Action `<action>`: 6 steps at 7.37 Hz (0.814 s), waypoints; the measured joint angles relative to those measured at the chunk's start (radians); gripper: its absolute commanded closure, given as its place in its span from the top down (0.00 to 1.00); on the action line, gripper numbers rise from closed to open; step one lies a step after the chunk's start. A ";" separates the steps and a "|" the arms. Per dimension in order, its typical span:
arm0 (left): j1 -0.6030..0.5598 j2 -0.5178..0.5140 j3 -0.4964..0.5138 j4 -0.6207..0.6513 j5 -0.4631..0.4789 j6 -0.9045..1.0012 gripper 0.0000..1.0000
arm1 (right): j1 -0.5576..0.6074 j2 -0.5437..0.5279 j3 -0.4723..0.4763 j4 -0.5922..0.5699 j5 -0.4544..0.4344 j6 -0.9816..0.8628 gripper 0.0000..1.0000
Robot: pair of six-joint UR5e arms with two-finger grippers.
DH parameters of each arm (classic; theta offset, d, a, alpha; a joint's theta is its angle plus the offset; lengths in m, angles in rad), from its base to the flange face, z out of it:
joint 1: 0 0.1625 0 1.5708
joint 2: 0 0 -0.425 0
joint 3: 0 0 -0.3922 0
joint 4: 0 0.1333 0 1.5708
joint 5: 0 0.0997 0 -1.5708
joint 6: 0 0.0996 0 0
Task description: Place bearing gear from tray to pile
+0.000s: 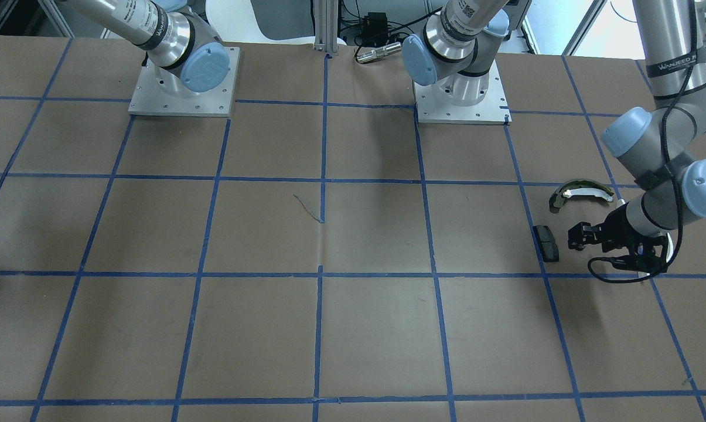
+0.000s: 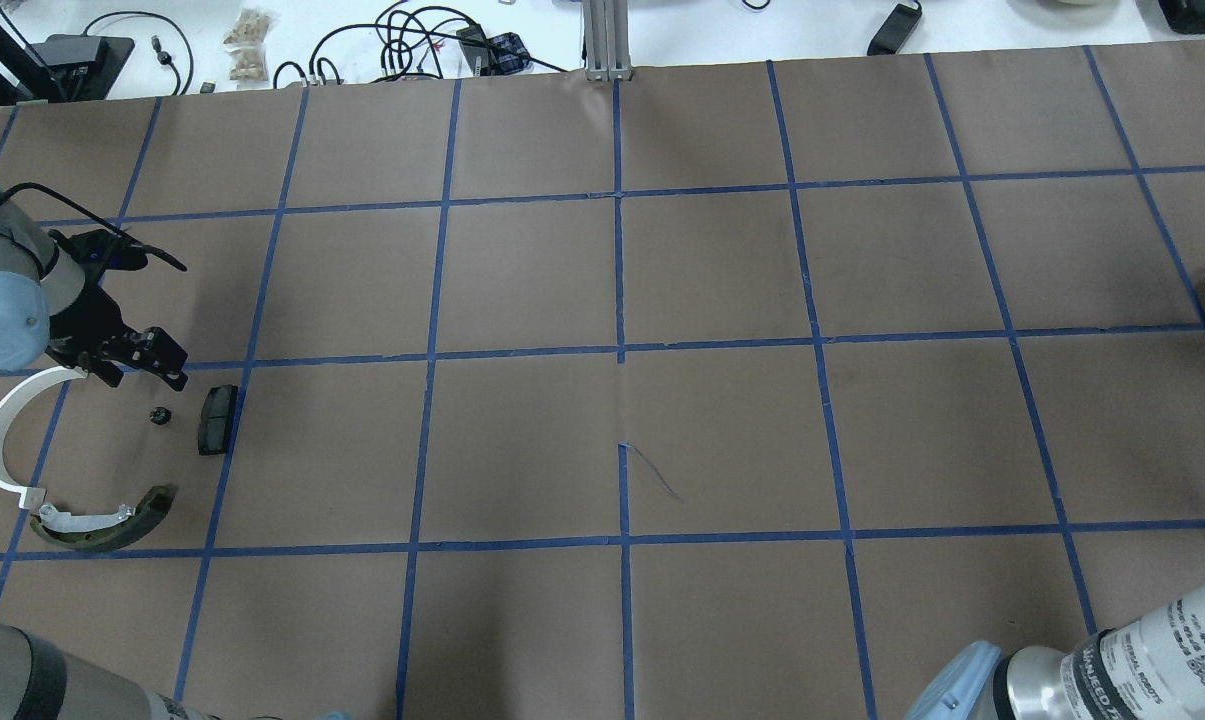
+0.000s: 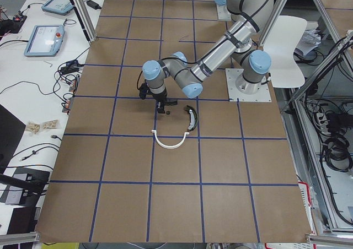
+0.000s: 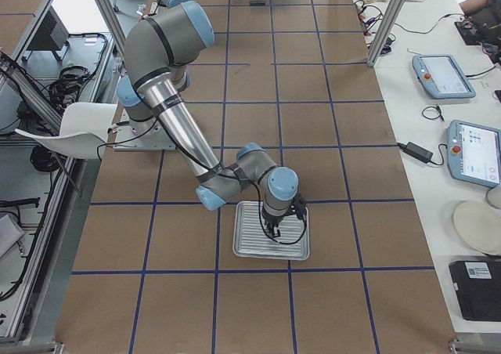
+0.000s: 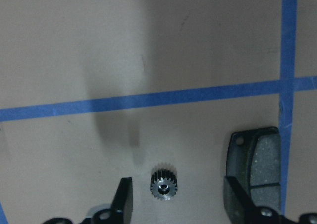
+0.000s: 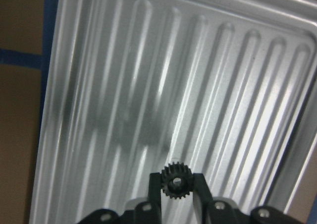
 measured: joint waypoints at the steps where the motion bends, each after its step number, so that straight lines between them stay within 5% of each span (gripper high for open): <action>1: -0.030 0.031 0.063 -0.127 -0.013 -0.033 1.00 | 0.020 -0.038 0.000 0.038 0.001 0.030 0.00; 4: -0.239 0.123 0.364 -0.587 -0.061 -0.402 1.00 | 0.159 -0.133 0.003 0.196 0.004 0.214 0.00; 6: -0.438 0.166 0.501 -0.677 -0.093 -0.653 1.00 | 0.268 -0.204 0.011 0.321 0.041 0.396 0.00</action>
